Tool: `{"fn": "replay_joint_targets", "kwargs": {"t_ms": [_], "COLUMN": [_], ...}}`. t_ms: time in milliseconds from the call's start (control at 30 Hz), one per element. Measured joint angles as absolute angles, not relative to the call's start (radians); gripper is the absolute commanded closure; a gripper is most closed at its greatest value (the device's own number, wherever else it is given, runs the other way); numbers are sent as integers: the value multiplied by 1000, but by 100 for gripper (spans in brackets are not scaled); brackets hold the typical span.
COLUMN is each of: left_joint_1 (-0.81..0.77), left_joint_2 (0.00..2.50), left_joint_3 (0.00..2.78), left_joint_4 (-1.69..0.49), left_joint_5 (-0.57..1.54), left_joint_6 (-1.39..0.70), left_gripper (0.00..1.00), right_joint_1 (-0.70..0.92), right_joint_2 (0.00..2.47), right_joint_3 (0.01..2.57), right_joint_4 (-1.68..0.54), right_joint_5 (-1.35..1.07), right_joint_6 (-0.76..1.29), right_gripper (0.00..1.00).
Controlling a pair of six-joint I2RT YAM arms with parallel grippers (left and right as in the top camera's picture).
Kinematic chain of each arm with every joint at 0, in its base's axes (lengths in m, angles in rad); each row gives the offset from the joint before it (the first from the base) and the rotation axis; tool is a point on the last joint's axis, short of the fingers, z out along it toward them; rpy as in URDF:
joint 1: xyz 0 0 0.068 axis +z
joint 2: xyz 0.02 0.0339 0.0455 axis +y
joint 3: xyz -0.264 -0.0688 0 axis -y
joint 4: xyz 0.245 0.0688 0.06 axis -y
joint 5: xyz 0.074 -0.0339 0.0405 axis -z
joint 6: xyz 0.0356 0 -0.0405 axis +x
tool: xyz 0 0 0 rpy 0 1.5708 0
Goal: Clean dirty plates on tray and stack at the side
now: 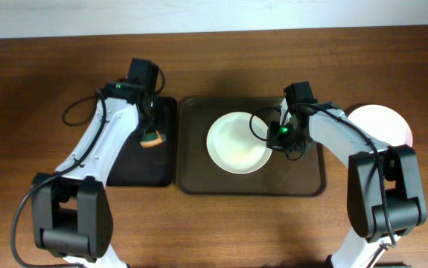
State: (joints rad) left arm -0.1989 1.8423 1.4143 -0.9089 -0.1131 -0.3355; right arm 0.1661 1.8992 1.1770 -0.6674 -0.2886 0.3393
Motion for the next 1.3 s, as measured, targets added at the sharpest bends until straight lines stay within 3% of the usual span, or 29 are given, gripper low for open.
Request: {"fn": "replay_joint_targets", "kwargs": {"t_ms": [267, 533, 567, 600, 633, 667, 700, 833, 900, 1067, 1167, 1300], "left_joint_1": [-192, -192, -192, -192, -192, -192, -192, -192, -192, -192, -192, -192], "left_joint_2": [1842, 1842, 1842, 1842, 1842, 1842, 1842, 1842, 1842, 1842, 1842, 1842], "left_joint_3": [1228, 1110, 1100, 1094, 1091, 1089, 1088, 1077, 1076, 1076, 1075, 1075], "left_joint_4": [-678, -515, -499, -490, -485, -483, -482, -488, -490, -516, -543, -557], "left_joint_5": [-112, -86, -86, -86, -86, -86, -86, -85, -85, -78, -62, -57], "left_joint_6": [-322, -240, -234, -230, -228, -223, -217, -219, -220, -218, -214, -212], "left_gripper": [100, 98, 93, 78, 54, 41, 34, 30, 30, 55, 98, 100], "right_joint_1": [167, 166, 167, 167, 167, 167, 167, 167, 167, 182, 228, 287], "right_joint_2": [1883, 1622, 1588, 1562, 1532, 1504, 1484, 1417, 1396, 1377, 1377, 1377], "right_joint_3": [1177, 1177, 1177, 1177, 1177, 1177, 1177, 1177, 1177, 1177, 1177, 1177], "right_joint_4": [-692, -723, -725, -727, -730, -732, -734, -733, -733, -733, -726, -707], "right_joint_5": [-270, -53, -14, 24, 70, 123, 165, 294, 335, 439, 514, 595], "right_joint_6": [285, 210, 190, 175, 155, 143, 130, 86, 62, -10, -49, -68], "right_gripper": [96, 96, 96, 96, 96, 96, 96, 96, 96, 96, 96, 96]}}
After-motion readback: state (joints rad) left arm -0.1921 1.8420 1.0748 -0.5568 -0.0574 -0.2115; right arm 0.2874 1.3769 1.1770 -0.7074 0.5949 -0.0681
